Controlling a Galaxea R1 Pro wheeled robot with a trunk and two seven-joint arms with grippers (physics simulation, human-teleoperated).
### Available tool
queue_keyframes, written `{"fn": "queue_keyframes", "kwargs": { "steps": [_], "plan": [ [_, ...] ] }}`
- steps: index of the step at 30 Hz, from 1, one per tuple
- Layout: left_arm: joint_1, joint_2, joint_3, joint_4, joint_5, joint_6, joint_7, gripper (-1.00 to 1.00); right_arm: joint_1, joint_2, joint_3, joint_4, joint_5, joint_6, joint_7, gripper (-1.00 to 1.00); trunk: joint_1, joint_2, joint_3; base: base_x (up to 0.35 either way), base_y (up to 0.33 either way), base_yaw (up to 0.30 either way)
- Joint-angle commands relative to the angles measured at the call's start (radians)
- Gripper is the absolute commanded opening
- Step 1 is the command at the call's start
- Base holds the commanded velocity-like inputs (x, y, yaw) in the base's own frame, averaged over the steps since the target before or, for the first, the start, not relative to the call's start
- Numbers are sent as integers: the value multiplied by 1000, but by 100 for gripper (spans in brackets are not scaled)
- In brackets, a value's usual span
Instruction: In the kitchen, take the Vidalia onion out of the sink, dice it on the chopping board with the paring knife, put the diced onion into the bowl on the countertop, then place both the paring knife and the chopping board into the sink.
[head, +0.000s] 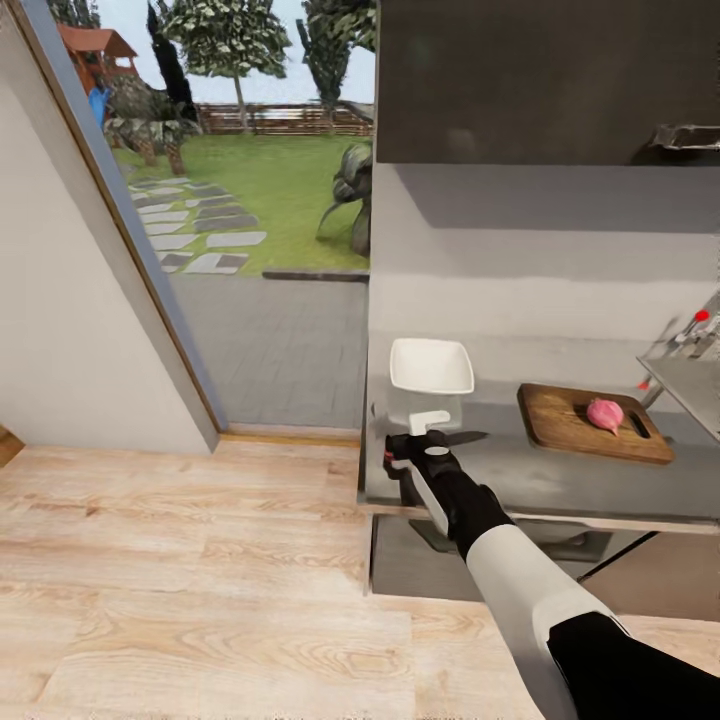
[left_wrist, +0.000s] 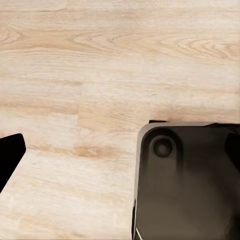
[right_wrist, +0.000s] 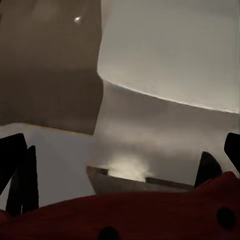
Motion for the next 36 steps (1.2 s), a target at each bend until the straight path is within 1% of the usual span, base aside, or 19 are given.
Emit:
{"fn": "queue_keyframes", "kwargs": {
  "steps": [1,20,26,36],
  "plan": [
    [0,2,-8,-2,10,-2,6,100,0,0,4,23,-4,10,-5,100,0,-1,-2,-104,0,0],
    [0,1,-8,-2,10,-2,6,100,0,0,4,22,-4,3,-1,100,0,-1,-2,-12,0,0],
    [0,0,-8,0,10,-2,6,100,0,0,1,6,0,-23,-4,100,0,-1,-2,0,0,0],
    [0,0,-8,4,10,-2,5,100,0,0,0,-60,2,-17,-18,100,0,-1,-2,0,0,0]
  ]
}}
